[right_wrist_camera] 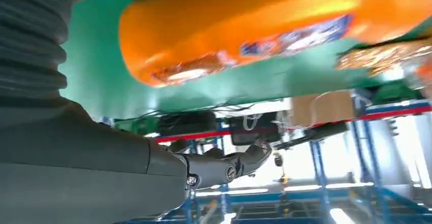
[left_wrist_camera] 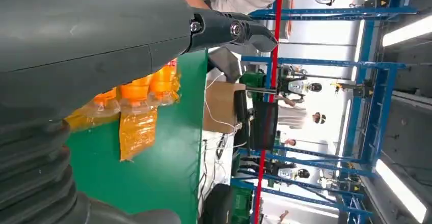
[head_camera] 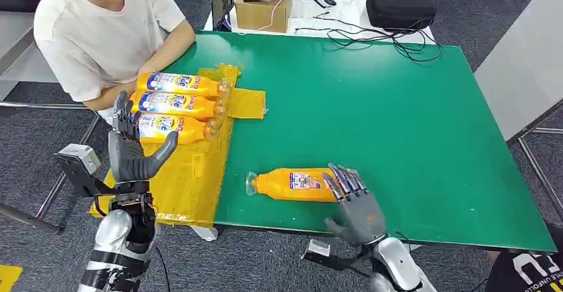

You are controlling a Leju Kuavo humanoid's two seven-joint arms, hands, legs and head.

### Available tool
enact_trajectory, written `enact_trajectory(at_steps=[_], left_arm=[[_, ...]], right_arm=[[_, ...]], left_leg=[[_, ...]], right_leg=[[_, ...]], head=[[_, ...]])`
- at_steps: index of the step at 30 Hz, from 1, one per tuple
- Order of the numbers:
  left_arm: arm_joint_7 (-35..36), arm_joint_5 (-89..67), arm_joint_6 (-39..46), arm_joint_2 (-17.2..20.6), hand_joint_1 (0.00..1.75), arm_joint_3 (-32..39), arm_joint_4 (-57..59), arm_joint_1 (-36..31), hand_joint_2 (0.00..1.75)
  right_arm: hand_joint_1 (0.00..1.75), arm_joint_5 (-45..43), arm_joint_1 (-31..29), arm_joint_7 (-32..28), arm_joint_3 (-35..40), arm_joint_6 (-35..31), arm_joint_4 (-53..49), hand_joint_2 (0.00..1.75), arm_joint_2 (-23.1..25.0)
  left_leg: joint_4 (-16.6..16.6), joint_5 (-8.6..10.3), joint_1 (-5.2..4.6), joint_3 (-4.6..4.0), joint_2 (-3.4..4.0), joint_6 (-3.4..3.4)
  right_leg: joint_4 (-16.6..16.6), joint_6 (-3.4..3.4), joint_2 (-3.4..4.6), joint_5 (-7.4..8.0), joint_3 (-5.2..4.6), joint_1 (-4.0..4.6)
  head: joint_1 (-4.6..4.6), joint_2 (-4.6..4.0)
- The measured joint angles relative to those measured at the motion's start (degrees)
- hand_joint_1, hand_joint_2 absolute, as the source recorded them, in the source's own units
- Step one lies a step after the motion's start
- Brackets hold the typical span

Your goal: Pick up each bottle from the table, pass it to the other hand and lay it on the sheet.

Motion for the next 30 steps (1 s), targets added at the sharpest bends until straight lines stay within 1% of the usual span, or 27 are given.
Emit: enact_trajectory(at_steps=[5,9,15,21,25,26,27,28,30], left_arm=[[0.2,0.0,-0.5,0.0,0.0,-0.7,0.2,-0.2,1.75],[-0.2,-0.2,-0.3,-0.1,0.0,-1.2,0.9,-1.1,1.75],[-0.5,-1.2,0.2,-0.3,0.0,-1.7,1.8,-2.3,1.75],[-0.3,-1.6,0.3,-1.0,0.0,-3.1,3.2,-4.2,1.75],[0.9,-0.8,-1.5,-1.0,0.0,-3.6,3.2,-3.8,1.75],[1.6,0.1,-2.5,-1.0,0.0,-3.7,3.2,-3.5,1.75],[2.1,0.7,-3.3,-1.0,0.0,-3.8,3.1,-3.1,1.75],[2.5,1.2,-3.8,-1.0,0.0,-3.9,3.1,-2.8,1.75],[2.6,1.2,-4.2,-1.0,0.0,-3.9,3.2,-2.5,1.75]], right_arm=[[0.0,-2.8,-4.3,-1.2,-1.4,0.5,6.8,1.75,1.4],[0.0,-6.8,-7.3,-3.2,-2.2,4.0,12.3,1.75,3.1],[0.0,-8.0,-10.5,-3.5,-2.5,7.1,18.8,1.75,5.3],[0.0,-5.0,-17.7,-0.2,-2.3,9.6,29.0,1.75,8.7],[0.0,-3.2,-20.1,1.7,-1.4,10.4,32.8,1.75,9.6],[1.38,-3.2,-20.1,1.7,-1.3,10.5,33.2,1.75,9.6],[1.71,-3.4,-20.1,1.7,-1.3,10.8,33.4,1.75,9.6],[1.75,-3.5,-20.2,1.9,-1.3,11.5,33.8,1.75,9.5],[1.75,-3.4,-20.5,2.0,-1.2,12.9,34.3,1.75,9.3]], left_leg=[[0.0,0.01,0.0,0.0,-0.01,0.0],[0.0,0.01,0.0,0.0,-0.01,0.0],[0.0,0.01,0.0,-0.01,0.0,0.0],[0.0,0.02,0.0,0.14,0.22,0.0],[0.0,0.02,0.01,0.28,0.19,0.0],[0.0,0.01,0.01,0.31,0.2,-0.01],[0.0,0.01,0.01,0.31,0.2,-0.01],[0.0,0.01,0.01,0.31,0.23,-0.01],[0.0,0.0,0.01,0.34,0.26,0.0]], right_leg=[[0.0,0.0,0.0,0.0,0.0,0.0],[0.0,0.0,0.0,0.0,-0.01,0.0],[0.0,0.0,0.0,0.0,-0.01,0.0],[0.0,-0.01,0.04,0.04,0.06,0.0],[0.0,-0.01,0.04,0.04,0.2,0.01],[0.0,-0.01,0.04,0.03,0.23,0.01],[0.0,-0.01,0.04,0.03,0.22,0.01],[0.0,-0.01,0.05,0.03,0.22,0.01],[0.0,-0.01,0.09,0.03,0.23,0.01]], head=[[0.0,0.0],[0.02,0.0],[0.02,0.0],[0.02,0.0],[0.02,0.0],[0.0,0.0],[0.02,0.0],[0.0,0.0],[0.0,0.0]])
